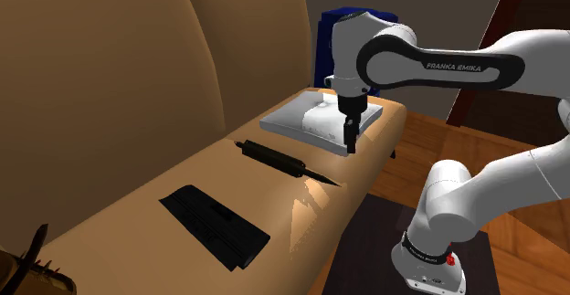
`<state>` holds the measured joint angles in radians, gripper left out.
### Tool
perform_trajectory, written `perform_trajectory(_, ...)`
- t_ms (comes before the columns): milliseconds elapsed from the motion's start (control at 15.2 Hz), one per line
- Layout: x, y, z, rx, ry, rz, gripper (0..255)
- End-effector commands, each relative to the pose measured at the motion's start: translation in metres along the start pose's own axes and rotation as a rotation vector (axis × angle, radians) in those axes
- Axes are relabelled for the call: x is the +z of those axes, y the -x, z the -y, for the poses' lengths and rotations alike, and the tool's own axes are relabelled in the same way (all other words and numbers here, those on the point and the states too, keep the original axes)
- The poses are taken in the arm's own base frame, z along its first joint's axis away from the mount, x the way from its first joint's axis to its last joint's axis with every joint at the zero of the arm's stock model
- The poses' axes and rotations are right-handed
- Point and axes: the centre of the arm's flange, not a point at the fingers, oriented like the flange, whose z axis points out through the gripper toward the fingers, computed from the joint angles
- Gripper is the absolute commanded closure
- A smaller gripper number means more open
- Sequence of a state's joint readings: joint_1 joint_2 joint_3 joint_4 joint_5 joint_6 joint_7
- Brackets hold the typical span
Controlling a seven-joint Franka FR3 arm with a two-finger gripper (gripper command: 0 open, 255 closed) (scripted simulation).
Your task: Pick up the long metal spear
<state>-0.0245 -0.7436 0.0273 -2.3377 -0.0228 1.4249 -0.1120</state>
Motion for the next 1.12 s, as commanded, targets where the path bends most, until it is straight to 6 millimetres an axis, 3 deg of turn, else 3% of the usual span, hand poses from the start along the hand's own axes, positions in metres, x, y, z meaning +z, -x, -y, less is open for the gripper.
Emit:
perform_trajectory(0,0.0,0.0,0.0,0.0,0.0,0.0,0)
perform_trajectory(1056,0.063,-0.193,-0.009,0.224,-0.042,-0.049,0)
